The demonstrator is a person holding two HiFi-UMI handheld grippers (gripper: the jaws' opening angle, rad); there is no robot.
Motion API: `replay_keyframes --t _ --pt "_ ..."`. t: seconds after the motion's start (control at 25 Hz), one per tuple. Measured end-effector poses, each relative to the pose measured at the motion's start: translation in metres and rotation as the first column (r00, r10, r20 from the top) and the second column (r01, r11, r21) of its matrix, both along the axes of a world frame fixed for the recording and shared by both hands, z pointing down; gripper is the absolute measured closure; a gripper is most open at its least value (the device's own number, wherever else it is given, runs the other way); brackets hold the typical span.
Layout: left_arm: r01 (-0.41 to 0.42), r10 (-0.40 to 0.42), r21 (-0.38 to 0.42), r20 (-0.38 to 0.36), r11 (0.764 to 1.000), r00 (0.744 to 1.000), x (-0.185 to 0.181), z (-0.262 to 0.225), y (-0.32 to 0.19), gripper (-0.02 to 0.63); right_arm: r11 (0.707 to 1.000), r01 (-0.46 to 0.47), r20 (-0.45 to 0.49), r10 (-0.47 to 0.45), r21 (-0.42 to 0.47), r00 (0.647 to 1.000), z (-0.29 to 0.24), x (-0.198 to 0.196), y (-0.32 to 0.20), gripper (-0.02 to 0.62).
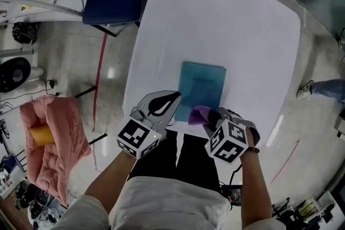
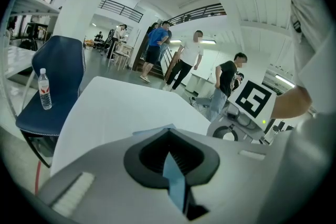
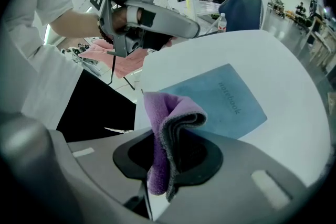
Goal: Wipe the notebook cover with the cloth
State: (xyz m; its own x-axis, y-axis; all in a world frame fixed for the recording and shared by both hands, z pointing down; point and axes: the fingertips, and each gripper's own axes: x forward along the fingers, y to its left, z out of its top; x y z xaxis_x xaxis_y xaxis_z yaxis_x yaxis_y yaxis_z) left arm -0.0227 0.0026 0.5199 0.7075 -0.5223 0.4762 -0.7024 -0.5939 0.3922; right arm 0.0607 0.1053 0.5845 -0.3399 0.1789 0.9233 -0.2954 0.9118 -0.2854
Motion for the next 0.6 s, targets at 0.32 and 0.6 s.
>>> replay_keyframes --t 0.32,0.6 --pt "0.024 -0.024 0.007 0.000 1.000 1.000 -0.008 -0.004 -0.010 0.606 0.996 -0.020 -0.012 0.021 0.091 1.000 -0.012 0.005 -0.042 0.488" --pt "0.057 -0.057 0.008 0.006 0.998 0.998 -0.025 -0.002 -0.019 0.606 0.986 -0.034 -0.003 0.035 0.160 0.999 -0.017 -0.005 -0.078 0.488"
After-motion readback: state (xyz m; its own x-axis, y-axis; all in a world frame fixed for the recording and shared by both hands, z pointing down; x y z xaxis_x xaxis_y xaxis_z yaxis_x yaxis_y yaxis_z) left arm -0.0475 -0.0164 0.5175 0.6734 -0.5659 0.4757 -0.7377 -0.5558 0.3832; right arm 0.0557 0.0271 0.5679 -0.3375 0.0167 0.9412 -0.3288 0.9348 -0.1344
